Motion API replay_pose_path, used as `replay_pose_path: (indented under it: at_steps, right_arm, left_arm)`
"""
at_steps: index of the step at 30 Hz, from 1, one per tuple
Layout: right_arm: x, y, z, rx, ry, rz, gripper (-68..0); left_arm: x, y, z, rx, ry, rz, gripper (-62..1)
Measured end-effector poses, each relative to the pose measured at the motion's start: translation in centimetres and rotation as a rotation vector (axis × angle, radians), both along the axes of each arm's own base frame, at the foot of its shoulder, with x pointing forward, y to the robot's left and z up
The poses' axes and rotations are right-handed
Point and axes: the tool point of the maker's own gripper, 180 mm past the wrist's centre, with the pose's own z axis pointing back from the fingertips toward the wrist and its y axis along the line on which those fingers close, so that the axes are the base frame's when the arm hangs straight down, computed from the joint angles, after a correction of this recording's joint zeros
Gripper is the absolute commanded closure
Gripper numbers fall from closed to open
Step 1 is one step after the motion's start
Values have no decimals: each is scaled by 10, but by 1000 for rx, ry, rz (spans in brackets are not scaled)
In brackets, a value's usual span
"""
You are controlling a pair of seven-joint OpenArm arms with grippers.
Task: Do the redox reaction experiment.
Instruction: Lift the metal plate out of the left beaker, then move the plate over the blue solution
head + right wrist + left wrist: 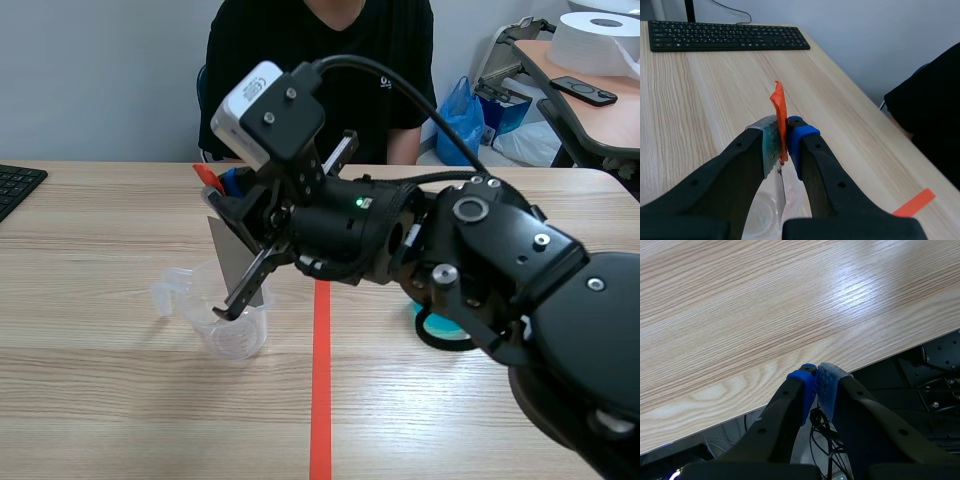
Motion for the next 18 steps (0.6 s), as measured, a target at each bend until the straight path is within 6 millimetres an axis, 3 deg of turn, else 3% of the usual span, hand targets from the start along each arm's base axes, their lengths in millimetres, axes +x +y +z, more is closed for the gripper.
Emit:
replay_pose_path:
  at_steps: [11,18]
  right_arm:
    - [-11,-24,68,46,-52,54,-13]
    - [-12,-53,105,15,-76,28,-13]
  left_arm:
    - [0,0,0,0,0,0,-36]
    - [0,0,0,0,0,0,-36]
